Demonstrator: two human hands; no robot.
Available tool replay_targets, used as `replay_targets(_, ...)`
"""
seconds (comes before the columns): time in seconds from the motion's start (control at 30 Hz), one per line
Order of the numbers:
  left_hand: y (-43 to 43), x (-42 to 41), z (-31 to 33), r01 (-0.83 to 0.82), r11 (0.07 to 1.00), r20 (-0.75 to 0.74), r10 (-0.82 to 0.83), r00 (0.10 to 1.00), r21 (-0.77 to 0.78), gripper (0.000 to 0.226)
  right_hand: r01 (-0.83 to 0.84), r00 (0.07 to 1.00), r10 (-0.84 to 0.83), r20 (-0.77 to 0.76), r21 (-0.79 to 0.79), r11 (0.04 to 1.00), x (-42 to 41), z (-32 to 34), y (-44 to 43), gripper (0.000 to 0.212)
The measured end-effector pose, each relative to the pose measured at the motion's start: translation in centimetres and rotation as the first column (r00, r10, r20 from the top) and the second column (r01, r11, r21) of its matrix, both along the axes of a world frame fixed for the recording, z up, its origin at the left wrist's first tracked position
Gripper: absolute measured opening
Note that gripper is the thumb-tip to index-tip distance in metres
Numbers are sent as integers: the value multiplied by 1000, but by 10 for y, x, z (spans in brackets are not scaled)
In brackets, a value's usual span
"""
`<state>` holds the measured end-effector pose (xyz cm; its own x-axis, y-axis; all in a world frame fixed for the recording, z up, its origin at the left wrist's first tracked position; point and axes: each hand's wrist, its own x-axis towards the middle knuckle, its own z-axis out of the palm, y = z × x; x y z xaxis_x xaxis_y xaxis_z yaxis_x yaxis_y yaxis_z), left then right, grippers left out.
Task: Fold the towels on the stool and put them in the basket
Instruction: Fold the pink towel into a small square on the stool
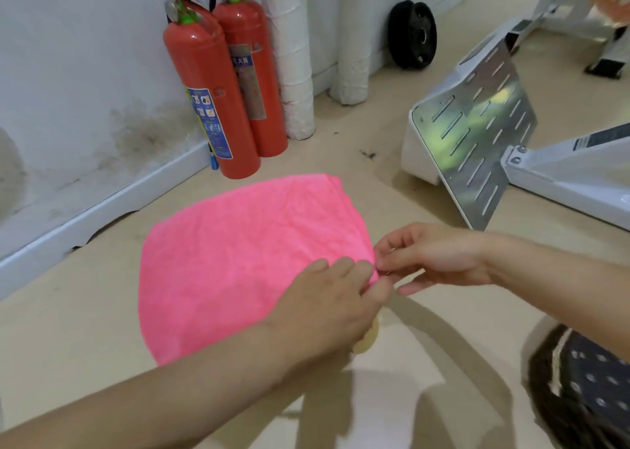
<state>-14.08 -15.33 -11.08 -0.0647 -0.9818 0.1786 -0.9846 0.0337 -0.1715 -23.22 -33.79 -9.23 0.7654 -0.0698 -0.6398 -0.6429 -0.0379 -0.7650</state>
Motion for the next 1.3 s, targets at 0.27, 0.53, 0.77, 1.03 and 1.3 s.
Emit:
replay_targets(0.27,-10,-3,-9,55,969,173,-13,985,-240,13,121,986,-122,117,23,992,-4,-6,12,5)
replay_targets(0.53,-6,-4,14,-196,914,-357,61,932,-355,16,149,987,-151,62,40,988,-10,-15,16,5)
replay_targets(0.77,-14,-10,16,-55,915,-284,-67,956,-400,10,212,965,-200,169,-56,976,-4,-20,23,9)
replay_targets(1.03,-13,-3,-13,84,986,7,-84,996,-141,13,281,947,-288,140,68,957,-2,-14,20,13)
replay_targets(1.3,2,-7,-8,76,993,168,-59,984,-94,29,207,962,-188,199,-82,975,-5,-10,19,5)
